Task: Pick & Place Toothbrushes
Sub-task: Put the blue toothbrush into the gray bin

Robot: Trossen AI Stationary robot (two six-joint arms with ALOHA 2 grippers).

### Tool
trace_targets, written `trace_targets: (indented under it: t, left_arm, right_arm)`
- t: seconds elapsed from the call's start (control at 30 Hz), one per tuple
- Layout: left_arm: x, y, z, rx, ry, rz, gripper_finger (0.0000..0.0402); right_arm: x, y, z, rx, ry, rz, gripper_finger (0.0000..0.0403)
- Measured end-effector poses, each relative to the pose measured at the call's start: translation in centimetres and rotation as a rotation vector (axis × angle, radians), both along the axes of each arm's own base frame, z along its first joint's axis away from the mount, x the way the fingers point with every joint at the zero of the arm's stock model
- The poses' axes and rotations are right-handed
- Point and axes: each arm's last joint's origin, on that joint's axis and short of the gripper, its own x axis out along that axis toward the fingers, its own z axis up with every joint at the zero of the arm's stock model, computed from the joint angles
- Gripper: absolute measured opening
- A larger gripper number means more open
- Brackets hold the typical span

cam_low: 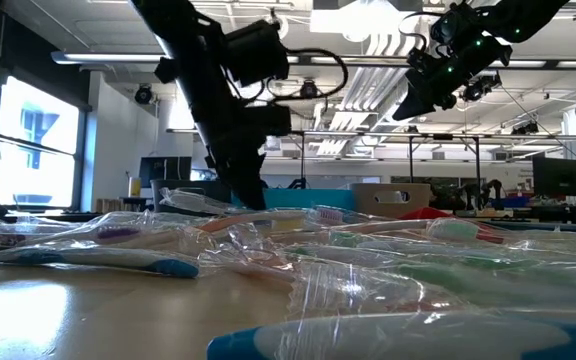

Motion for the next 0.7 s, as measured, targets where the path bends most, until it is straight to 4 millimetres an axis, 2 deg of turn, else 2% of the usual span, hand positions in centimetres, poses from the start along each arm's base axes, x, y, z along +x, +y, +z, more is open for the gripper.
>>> trace_targets:
  t: [0.23, 0.7]
  left_arm:
    - [0.8, 0.1, -2.3, -0.004, 0.033, 0.012, 0.0120]
    - [1.0, -0.1, -2.4, -0.056, 0.004, -0.001, 0.0120]
  right_arm:
    - [0.0, 0.0, -0.1, 0.010, 0.007, 0.000, 0.0067]
    - [-0.1, 0.2, -0.4, 0.035, 0.027, 0.000, 0.0067]
